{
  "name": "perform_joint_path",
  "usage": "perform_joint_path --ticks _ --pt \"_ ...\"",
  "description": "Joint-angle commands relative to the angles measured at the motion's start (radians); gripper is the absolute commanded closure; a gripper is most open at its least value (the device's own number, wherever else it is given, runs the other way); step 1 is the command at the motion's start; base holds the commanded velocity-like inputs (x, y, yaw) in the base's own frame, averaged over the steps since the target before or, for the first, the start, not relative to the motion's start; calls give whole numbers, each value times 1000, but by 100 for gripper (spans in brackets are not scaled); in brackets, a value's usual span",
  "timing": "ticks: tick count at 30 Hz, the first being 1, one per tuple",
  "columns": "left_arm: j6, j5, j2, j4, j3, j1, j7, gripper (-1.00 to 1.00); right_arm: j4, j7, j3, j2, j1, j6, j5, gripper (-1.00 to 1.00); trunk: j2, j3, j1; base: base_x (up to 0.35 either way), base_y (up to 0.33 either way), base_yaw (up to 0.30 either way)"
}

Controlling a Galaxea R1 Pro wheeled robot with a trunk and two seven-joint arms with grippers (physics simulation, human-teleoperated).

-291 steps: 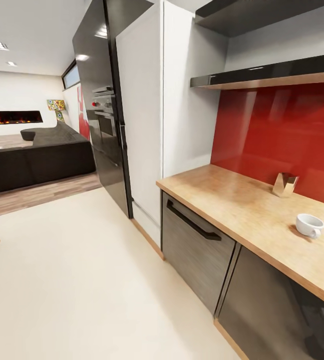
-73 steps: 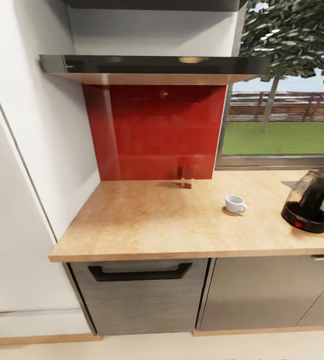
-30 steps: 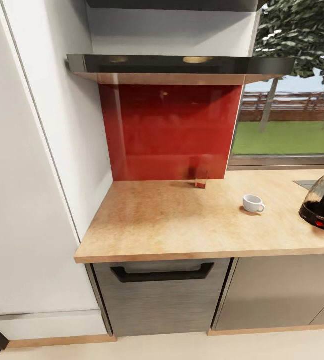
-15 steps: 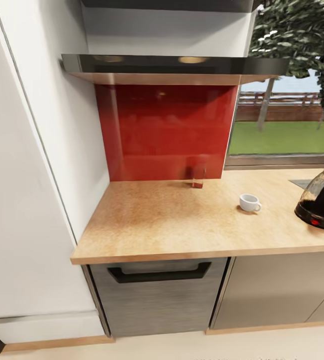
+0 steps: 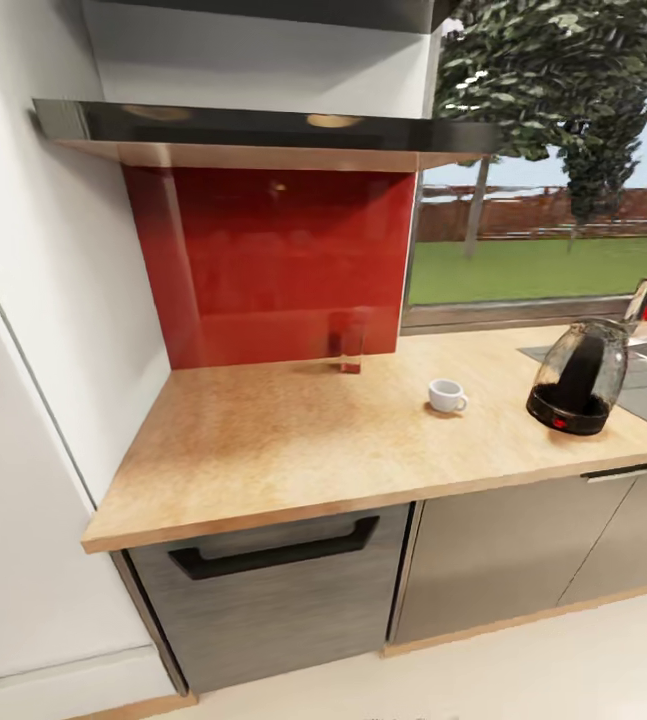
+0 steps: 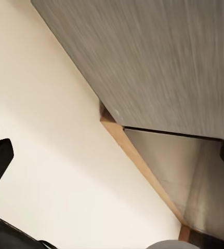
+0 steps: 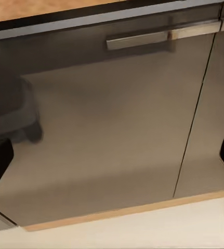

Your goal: Set up a coffee station on the kitchen countertop: keep the coffee maker on the countertop, move the bottle of coffee from the kitchen shelf to the counter next to the coffee maker, place a paper coffee filter on top of the coffee maker, put the saucer next to the coffee maker with the coffee cup on the saucer, and place the electric kettle next to the coffee maker.

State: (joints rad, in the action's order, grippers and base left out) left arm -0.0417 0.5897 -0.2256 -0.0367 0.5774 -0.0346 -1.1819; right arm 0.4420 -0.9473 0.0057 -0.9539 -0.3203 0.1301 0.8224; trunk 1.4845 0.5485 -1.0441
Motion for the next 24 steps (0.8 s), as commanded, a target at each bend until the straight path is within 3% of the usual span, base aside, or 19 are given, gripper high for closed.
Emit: perform_joint_path --ticks 1,7,11,14,16,21,24 --pt "-4 10 0 -2 -8 -1 -2 -100 -2 -4 2 0 -2 3 3 -100 0 1 0 0 0 -224" --pt "-5 10 0 -2 -8 -1 -2 -100 5 -5 1 0 -2 2 7 -100 0 1 0 0 0 -71" --pt "-5 10 0 -2 -9 -1 -2 -100 65 -11 -7 0 -2 -7 8 -100 0 1 0 0 0 -10" --pt "-4 10 0 -2 -10 -1 -2 -100 145 -11 -84 0 -2 -109 9 -100 0 1 0 0 0 -2" --pt "-4 10 0 -2 -10 -1 -2 -100 276 -7 -161 3 -2 -226 6 -100 0 1 0 0 0 -1" --pt "-4 10 1 -2 -11 -1 -2 -100 440 17 -210 9 -2 -372 10 -100 0 1 0 0 0 0" --pt "-4 10 1 -2 -11 -1 -2 -100 563 69 -220 35 -3 -432 27 -100 0 1 0 0 0 0"
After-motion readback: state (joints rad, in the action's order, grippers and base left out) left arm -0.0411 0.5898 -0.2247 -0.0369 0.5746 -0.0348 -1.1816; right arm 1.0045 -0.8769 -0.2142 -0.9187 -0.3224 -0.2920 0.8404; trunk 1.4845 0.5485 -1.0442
